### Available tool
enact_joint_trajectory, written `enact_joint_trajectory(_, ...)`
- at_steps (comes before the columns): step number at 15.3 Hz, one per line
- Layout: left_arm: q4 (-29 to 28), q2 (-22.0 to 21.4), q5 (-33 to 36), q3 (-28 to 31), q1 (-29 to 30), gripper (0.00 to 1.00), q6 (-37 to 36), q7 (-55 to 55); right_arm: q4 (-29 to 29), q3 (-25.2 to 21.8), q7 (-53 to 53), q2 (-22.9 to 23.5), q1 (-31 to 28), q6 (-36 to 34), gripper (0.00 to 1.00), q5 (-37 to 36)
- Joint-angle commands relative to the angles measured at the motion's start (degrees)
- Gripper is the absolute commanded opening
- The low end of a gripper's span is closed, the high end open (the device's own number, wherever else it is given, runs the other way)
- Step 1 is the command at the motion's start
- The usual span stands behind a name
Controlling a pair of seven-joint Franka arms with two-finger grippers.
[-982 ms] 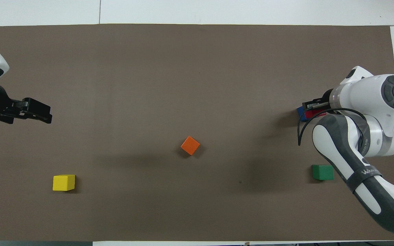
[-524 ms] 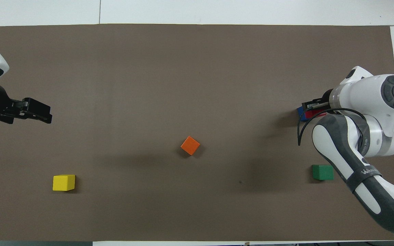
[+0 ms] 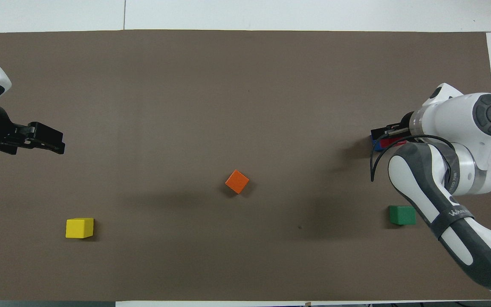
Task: Transfer red block to right arm and stack on blue block
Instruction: 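Open the right gripper and lift it off the stacked cubes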
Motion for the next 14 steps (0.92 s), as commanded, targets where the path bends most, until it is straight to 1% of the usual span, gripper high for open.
enact_joint_trajectory(1,-1.1,-1.0,0.2,0.8,-0.9,1.00,1.1,-0.6,2.2,0.4,-1.0,0.3,-1.1,-2.3,1.00,-1.0)
enact_joint_trajectory(4,-0.9,-0.9,0.2,0.8,-0.9,1.00,1.3,-0.6,6.8,0.5,-0.1,0.2,-1.3,-9.2,1.00,0.1)
enact_joint_trajectory(6,-0.7,-0.9,0.2,0.8,-0.9,1.00,1.5,-0.6,8.4,0.5,0.7,-0.5,-1.1,-12.6,1.00,1.8)
enact_joint_trajectory(7,-0.5,-0.9,0.2,0.8,-0.9,1.00,1.6,-0.6,9.1,0.4,0.8,-1.3,-1.0,-14.7,1.00,3.0)
enact_joint_trajectory(10,-0.5,-0.9,0.1,0.9,-0.9,1.00,2.2,-0.4,12.6,0.4,1.0,-3.7,-1.0,-21.6,1.00,3.3)
enact_joint_trajectory(14,-0.5,-0.9,0.1,0.9,-1.0,1.00,2.1,-0.4,14.2,0.3,2.7,-8.5,-1.0,-28.6,1.00,3.3)
